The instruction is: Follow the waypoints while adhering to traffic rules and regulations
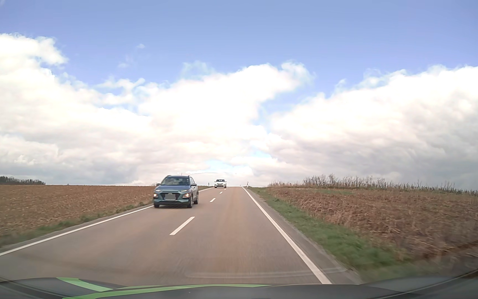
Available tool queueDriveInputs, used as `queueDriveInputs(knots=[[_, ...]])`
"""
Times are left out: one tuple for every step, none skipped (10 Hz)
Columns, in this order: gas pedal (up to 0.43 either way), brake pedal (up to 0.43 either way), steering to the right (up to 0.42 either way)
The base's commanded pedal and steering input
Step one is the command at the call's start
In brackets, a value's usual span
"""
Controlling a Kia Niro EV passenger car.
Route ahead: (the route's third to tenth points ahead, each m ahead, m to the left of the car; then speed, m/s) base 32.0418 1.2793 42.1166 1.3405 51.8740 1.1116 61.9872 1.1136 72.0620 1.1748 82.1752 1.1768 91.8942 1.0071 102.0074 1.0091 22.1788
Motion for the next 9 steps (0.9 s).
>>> queueDriveInputs(knots=[[0.358, 0.000, 0.000], [0.358, 0.000, 0.000], [0.358, 0.000, 0.000], [0.358, 0.000, 0.000], [0.358, 0.000, -0.001], [0.358, 0.000, -0.001], [0.358, 0.000, -0.001], [0.350, 0.000, -0.001], [0.350, 0.000, -0.002]])
